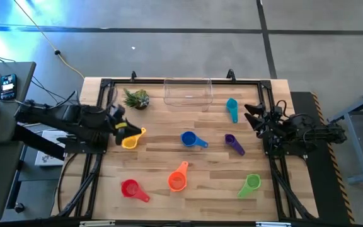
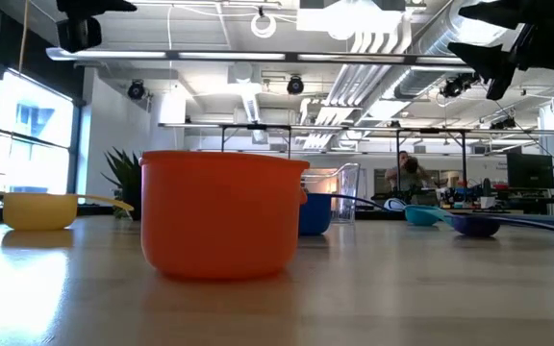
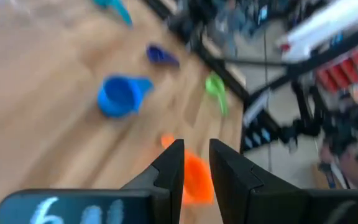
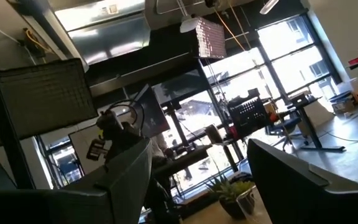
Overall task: Nest measuring cups in basket
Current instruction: Stack the red measuring cup on the orange measuring cup
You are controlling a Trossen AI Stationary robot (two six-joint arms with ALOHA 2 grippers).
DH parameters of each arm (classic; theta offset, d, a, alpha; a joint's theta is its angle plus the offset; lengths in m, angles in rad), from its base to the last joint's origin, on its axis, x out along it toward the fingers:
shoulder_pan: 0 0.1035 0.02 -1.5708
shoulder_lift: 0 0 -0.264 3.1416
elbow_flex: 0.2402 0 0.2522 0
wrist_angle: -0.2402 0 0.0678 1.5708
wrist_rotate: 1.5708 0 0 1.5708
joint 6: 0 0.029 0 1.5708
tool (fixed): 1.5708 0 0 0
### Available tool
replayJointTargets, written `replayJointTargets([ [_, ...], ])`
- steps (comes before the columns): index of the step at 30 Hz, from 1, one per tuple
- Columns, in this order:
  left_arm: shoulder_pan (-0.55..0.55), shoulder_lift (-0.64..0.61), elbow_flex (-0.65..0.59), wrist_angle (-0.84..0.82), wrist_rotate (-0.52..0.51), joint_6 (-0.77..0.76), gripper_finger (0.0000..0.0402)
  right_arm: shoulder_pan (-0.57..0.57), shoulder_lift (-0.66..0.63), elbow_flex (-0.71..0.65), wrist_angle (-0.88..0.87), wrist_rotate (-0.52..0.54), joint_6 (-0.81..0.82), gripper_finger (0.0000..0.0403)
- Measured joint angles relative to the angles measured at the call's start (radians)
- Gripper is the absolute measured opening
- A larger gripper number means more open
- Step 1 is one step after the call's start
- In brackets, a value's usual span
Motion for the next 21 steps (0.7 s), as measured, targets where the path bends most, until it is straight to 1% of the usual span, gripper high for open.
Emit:
replayJointTargets([
  [6, -0.090, 0.111, 0.032, -0.053, 0.098, -0.065, 0.0065, 0.000, 0.000, 0.000, 0.068, 0.020, 0.000, 0.0257],
  [14, -0.237, 0.245, 0.032, -0.055, 0.137, -0.098, 0.0065, 0.000, 0.000, 0.000, 0.135, 0.022, 0.035, 0.0257],
  [21, -0.372, 0.355, 0.032, -0.058, 0.152, -0.106, 0.0065, 0.000, 0.000, 0.000, 0.140, 0.042, 0.093, 0.0257],
])
